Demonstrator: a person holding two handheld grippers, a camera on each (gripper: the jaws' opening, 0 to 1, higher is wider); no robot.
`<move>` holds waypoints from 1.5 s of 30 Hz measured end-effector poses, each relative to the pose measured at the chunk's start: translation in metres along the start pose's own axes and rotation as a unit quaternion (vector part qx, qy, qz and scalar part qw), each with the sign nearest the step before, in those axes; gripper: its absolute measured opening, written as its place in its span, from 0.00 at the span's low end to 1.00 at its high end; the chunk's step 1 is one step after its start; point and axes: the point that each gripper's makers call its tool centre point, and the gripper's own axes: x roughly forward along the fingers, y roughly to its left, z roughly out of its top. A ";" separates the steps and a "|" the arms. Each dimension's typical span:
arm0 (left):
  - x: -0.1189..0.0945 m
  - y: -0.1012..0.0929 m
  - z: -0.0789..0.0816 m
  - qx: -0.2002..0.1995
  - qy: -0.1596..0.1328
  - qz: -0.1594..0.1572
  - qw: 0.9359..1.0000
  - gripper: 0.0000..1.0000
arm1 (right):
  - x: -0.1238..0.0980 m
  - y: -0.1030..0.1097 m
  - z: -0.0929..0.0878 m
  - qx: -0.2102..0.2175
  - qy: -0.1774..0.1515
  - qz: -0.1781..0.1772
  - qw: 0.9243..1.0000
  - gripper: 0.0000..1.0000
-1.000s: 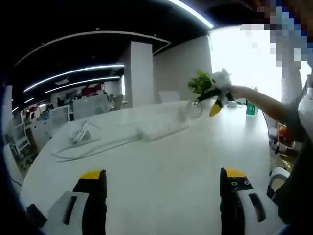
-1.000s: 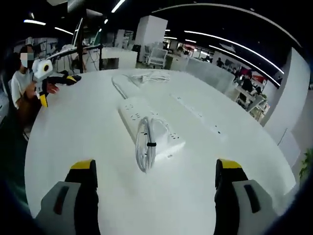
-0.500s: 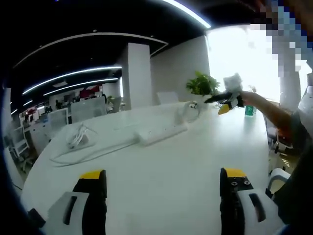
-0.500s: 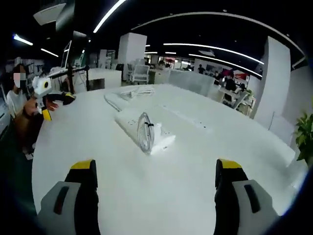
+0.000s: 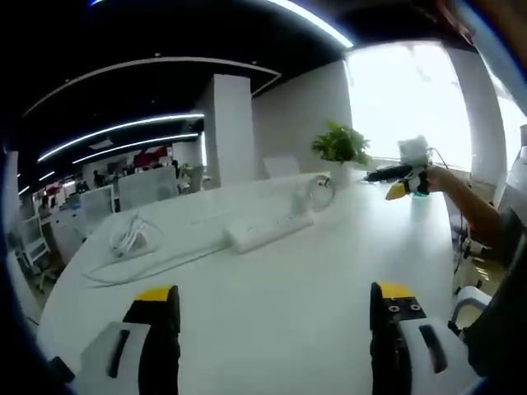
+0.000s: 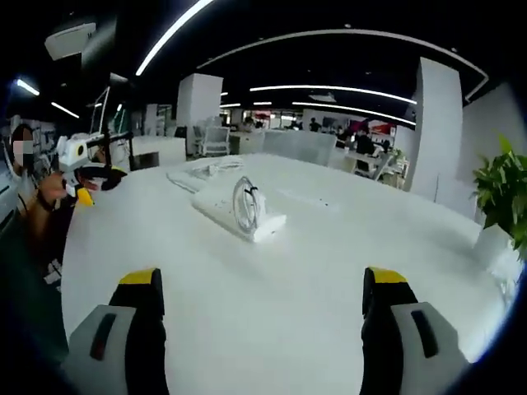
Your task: Straighten the power strip on the desk, plug the charger into it
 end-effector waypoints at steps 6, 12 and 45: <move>-0.001 -0.001 0.004 0.002 -0.004 -0.001 1.000 0.99 | -0.012 0.010 -0.009 0.034 -0.027 -0.008 0.999 1.00; -0.001 -0.002 0.006 0.006 -0.002 -0.004 1.000 0.99 | -0.015 0.014 -0.025 0.048 -0.024 -0.015 0.998 1.00; -0.006 0.003 0.000 -0.011 -0.008 0.008 1.000 0.99 | -0.019 0.031 -0.019 0.054 -0.039 -0.029 0.997 1.00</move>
